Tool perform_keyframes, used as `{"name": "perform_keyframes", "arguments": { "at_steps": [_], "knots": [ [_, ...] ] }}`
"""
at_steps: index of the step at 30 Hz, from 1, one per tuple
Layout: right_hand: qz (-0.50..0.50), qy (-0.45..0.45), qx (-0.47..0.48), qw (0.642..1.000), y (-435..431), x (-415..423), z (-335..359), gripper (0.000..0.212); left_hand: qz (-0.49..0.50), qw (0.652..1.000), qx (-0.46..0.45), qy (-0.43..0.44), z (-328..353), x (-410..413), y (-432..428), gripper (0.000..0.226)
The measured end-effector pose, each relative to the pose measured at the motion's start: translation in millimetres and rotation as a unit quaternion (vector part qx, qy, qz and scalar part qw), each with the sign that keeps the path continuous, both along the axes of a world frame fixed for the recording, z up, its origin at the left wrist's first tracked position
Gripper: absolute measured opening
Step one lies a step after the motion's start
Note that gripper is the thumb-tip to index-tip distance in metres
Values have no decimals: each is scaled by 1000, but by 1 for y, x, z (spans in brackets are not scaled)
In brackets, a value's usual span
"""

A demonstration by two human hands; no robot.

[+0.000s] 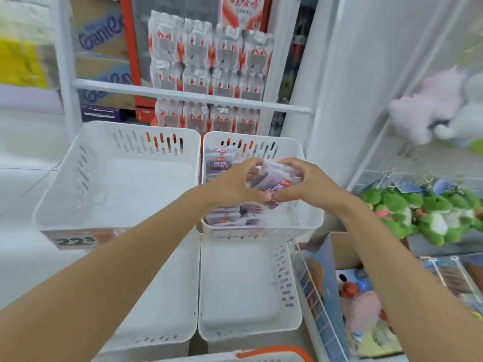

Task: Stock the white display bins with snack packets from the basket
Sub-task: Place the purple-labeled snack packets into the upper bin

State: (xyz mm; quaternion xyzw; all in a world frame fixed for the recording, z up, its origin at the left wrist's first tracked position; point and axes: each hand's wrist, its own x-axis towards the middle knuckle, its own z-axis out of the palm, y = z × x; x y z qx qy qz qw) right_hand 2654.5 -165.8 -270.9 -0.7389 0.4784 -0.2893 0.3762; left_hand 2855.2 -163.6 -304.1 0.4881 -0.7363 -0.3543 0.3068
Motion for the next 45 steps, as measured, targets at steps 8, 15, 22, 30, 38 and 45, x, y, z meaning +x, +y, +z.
{"name": "perform_keyframes", "arguments": {
  "at_steps": [8,15,22,30,38,45],
  "knots": [
    [10,297,-41,954,-35,-28,-35,59,-5,967,-45,-250,-50,20,-7,60],
    [20,355,-40,934,-32,-38,-41,52,2,958,-55,-282,-54,19,-8,51],
    [46,160,219,961,-45,-43,-50,30,14,961,-49,-273,-53,18,-7,48],
    [87,285,138,945,-50,-30,-69,24,19,962,-52,-266,-54,17,-6,47],
    [47,304,104,946,-48,-21,-75,24,23,962,-57,-266,-54,17,-5,45],
    [18,164,114,980,-43,-28,-62,36,28,960,-58,-271,-56,16,-8,48]
  ]
}}
